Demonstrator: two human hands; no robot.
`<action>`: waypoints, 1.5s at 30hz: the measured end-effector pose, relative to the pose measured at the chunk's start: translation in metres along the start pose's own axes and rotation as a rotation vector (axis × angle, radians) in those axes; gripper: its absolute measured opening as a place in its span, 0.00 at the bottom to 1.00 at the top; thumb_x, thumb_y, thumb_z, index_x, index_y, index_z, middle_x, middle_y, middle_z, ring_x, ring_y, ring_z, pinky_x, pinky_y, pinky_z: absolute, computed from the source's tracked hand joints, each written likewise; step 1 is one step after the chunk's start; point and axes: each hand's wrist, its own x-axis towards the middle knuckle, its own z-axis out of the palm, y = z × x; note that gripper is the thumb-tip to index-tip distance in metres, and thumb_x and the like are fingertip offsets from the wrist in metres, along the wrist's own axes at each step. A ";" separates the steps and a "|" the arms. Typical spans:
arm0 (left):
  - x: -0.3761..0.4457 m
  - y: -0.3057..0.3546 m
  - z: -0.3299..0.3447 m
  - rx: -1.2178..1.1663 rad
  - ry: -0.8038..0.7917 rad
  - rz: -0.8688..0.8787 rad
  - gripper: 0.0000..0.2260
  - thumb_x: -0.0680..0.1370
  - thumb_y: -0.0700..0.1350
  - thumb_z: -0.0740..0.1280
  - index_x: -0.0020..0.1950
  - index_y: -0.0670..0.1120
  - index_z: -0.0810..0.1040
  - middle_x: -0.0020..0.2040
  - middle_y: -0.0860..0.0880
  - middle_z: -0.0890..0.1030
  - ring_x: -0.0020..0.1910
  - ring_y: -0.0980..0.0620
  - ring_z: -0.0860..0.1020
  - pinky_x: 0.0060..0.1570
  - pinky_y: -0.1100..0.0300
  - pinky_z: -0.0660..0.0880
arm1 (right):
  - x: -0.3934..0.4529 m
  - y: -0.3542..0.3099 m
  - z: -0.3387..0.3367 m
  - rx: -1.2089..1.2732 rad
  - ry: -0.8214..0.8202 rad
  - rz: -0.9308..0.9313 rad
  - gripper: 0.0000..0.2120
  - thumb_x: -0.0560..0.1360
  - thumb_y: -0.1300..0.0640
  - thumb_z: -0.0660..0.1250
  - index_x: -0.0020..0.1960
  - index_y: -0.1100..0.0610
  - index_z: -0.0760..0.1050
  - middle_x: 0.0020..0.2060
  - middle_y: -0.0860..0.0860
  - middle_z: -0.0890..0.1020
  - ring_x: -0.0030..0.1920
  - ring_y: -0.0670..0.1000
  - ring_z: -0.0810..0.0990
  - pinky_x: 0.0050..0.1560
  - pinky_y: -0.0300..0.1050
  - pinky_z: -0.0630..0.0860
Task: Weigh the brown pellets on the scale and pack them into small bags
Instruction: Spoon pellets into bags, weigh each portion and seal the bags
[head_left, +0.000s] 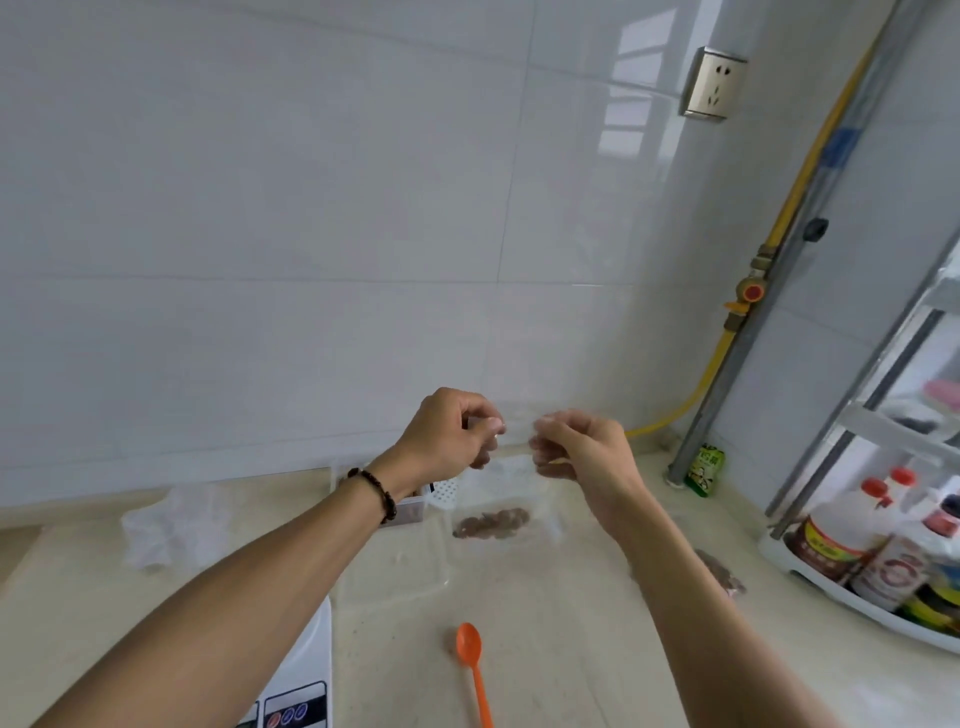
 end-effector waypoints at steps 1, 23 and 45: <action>0.004 -0.002 0.004 -0.027 0.003 -0.006 0.07 0.79 0.39 0.66 0.44 0.38 0.81 0.34 0.44 0.80 0.30 0.51 0.79 0.34 0.62 0.78 | 0.003 0.002 -0.005 0.024 0.017 -0.002 0.05 0.76 0.63 0.68 0.43 0.63 0.79 0.33 0.54 0.82 0.31 0.50 0.78 0.34 0.42 0.78; 0.109 -0.057 0.213 -0.206 -0.057 -0.201 0.06 0.80 0.39 0.65 0.46 0.41 0.80 0.39 0.43 0.82 0.35 0.50 0.82 0.38 0.58 0.80 | 0.023 0.154 -0.206 -0.386 0.037 0.296 0.03 0.76 0.63 0.67 0.46 0.63 0.79 0.40 0.59 0.83 0.38 0.54 0.81 0.43 0.47 0.79; 0.135 -0.197 0.360 0.817 -0.658 -0.008 0.33 0.80 0.62 0.57 0.79 0.49 0.51 0.80 0.48 0.47 0.78 0.47 0.42 0.75 0.48 0.43 | 0.112 0.278 -0.286 -1.212 -0.146 0.271 0.15 0.78 0.49 0.62 0.64 0.49 0.76 0.66 0.49 0.71 0.66 0.54 0.65 0.64 0.51 0.64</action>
